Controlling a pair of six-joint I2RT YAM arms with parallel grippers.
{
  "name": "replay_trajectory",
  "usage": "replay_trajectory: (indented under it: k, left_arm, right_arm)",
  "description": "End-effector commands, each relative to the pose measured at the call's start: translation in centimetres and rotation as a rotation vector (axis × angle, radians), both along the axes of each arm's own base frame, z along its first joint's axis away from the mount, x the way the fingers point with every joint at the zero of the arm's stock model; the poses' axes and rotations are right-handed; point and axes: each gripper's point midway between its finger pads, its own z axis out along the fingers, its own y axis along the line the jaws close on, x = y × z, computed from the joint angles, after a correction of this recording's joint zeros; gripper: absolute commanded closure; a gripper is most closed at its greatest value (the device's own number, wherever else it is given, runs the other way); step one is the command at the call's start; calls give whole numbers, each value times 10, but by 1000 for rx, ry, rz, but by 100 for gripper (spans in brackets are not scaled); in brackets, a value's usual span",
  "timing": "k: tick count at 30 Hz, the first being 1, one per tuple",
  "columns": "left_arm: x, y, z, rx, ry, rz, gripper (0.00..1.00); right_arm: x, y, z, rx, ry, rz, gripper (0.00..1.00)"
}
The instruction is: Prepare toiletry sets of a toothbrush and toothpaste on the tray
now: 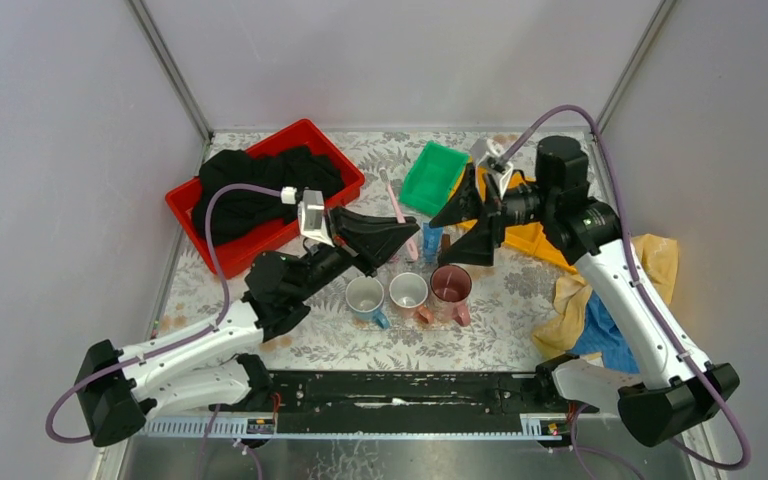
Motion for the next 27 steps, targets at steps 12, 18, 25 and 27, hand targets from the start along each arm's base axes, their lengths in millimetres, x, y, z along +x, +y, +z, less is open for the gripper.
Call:
replay_trajectory:
  k: [12, 18, 25, 27]
  left_arm:
    - [6, -5, 25, -142, -30, -16, 100]
    - [7, -3, 20, -133, -11, -1, 89]
    - [15, 8, 17, -27, 41, -64, 47]
    - [20, 12, 18, 11, 61, -85, 47]
  right_arm:
    - [-16, 36, -3, -20, -14, 107, 72]
    - [-17, 36, -8, -30, -14, 105, 100]
    - [-20, 34, -18, -49, -11, 112, 100]
    - [-21, 34, -20, -54, -14, 117, 100]
